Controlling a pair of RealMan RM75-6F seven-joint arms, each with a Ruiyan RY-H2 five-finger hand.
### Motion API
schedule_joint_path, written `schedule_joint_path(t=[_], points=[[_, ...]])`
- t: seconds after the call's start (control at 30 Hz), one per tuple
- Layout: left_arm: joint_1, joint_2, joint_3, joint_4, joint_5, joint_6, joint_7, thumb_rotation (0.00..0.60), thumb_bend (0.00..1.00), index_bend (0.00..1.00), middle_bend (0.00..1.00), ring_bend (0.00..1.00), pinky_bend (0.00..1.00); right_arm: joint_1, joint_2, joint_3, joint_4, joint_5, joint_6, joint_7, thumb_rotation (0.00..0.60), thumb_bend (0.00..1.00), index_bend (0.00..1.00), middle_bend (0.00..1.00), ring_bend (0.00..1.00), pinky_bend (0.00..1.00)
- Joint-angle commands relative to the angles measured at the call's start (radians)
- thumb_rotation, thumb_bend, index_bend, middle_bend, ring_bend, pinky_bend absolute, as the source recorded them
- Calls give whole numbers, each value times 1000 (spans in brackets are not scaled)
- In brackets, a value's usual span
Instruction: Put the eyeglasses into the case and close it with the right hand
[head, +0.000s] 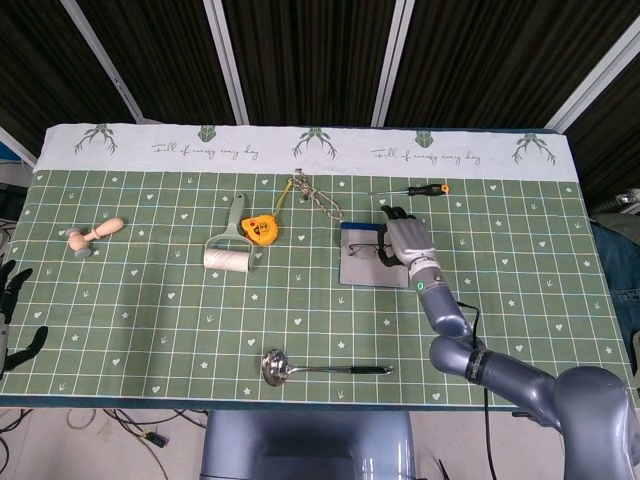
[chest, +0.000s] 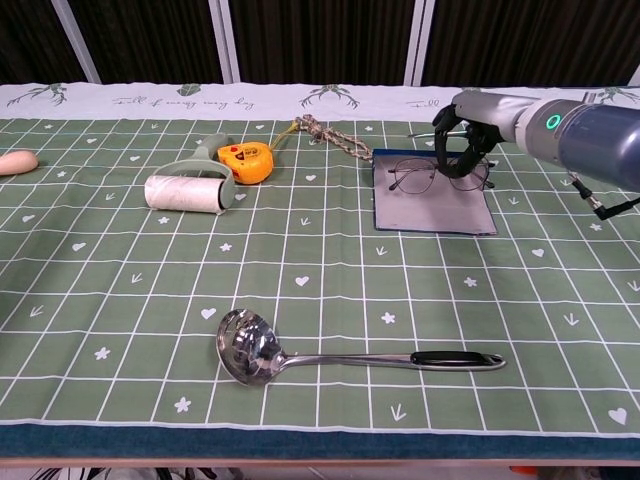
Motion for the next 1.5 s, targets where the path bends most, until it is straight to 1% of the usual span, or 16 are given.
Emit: schedule_joint_path(t=[0.03, 0.27, 0.7, 0.73, 0.8, 0.9, 1.0, 1.1, 1.17, 1.33, 1.43, 1.5], points=[[0, 1, 0, -1, 0, 0, -2, 600, 317, 84, 0, 0, 0, 15, -33, 7, 58, 19, -23, 12, 600, 565, 696, 103, 84, 214], [2, 3, 0, -3, 2, 2, -6, 600, 317, 84, 0, 0, 0, 28, -61, 19, 126, 34, -47, 26, 600, 565, 696, 103, 84, 214], [2, 7, -1, -5, -1, 1, -14, 600, 317, 84, 0, 0, 0, 60, -92, 47, 201, 48, -85, 41, 600, 565, 695, 103, 84, 214], [2, 8, -1, -6, -1, 1, -15, 600, 317, 84, 0, 0, 0, 62, -93, 47, 205, 49, -87, 40, 600, 562, 684, 103, 84, 214], [3, 9, -1, -6, -1, 1, -17, 600, 317, 84, 0, 0, 0, 66, -95, 47, 213, 51, -95, 38, 600, 538, 629, 103, 82, 214], [3, 11, -3, -9, -2, 2, -18, 600, 317, 84, 0, 0, 0, 71, -94, 47, 225, 71, -120, 27, 600, 445, 481, 103, 72, 214], [4, 12, -2, -9, -2, 3, -19, 600, 317, 84, 0, 0, 0, 76, -96, 45, 235, 93, -130, 10, 600, 340, 397, 103, 70, 214], [5, 12, -2, -9, -2, 4, -20, 600, 318, 84, 0, 0, 0, 77, -93, 48, 233, 109, -126, 1, 600, 301, 329, 103, 70, 214], [5, 12, -2, -9, -2, 4, -20, 600, 318, 84, 0, 0, 0, 78, -89, 53, 227, 114, -120, 0, 600, 288, 298, 102, 70, 214], [6, 12, -3, -11, -2, 6, -20, 600, 317, 84, 0, 0, 0, 75, -72, 60, 198, 110, -87, -3, 600, 279, 261, 102, 70, 214], [5, 12, -3, -11, -2, 6, -17, 600, 317, 84, 0, 0, 0, 53, -39, 69, 118, 81, -38, 21, 600, 273, 252, 116, 84, 214], [5, 12, -3, -12, -1, 6, -17, 600, 317, 84, 0, 0, 0, 36, -20, 69, 63, 58, -3, 33, 600, 268, 248, 175, 151, 223]])
